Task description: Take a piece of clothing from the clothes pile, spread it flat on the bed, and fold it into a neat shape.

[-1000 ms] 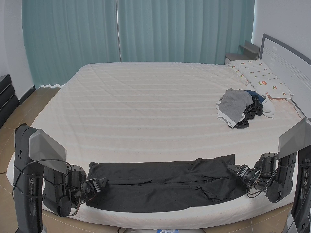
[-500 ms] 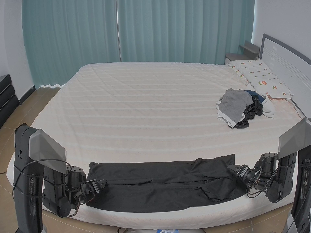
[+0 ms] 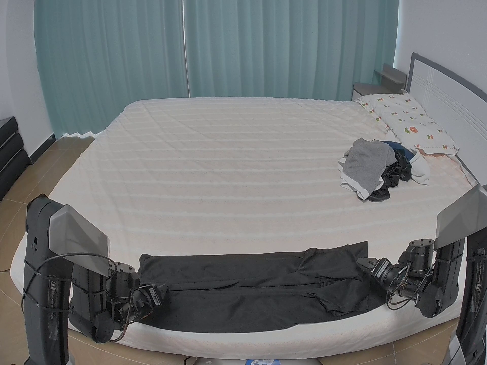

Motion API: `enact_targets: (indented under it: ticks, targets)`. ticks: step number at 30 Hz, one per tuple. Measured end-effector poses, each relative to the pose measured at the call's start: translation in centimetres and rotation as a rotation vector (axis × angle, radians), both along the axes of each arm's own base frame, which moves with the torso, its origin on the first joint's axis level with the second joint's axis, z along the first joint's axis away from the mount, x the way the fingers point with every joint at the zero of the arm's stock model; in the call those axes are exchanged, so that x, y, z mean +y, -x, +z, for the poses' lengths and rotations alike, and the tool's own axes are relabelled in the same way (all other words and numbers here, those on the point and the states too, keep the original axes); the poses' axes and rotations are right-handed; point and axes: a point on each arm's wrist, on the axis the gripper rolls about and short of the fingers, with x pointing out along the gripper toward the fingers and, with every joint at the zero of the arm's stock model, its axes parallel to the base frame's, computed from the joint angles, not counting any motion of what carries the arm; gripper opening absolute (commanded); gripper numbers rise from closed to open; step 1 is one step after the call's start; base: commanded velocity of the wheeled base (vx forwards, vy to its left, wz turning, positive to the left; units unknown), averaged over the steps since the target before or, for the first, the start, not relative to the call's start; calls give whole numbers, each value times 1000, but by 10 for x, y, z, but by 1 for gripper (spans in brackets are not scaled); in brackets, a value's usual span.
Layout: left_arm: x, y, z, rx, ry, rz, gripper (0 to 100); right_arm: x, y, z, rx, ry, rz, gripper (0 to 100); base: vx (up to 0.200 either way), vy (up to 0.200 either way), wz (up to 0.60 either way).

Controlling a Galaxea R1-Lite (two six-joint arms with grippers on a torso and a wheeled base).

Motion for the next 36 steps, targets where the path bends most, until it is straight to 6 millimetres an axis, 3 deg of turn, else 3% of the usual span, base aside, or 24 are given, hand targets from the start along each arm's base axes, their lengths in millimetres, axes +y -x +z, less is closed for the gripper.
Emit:
enact_targets:
  ticks: [15,21,36]
  targets:
    - [1,0,2,-20,-9,9,0,0,1,0,4,0,1,100,0,0,0]
    - [1,-2,3,-29,-6,12,0,0,2,0,6,1,2,100,-200,0,0]
    - [3,-7,6,-53,4,26,0,-5,1,9,-26,-6,-20,100,0,0,0]
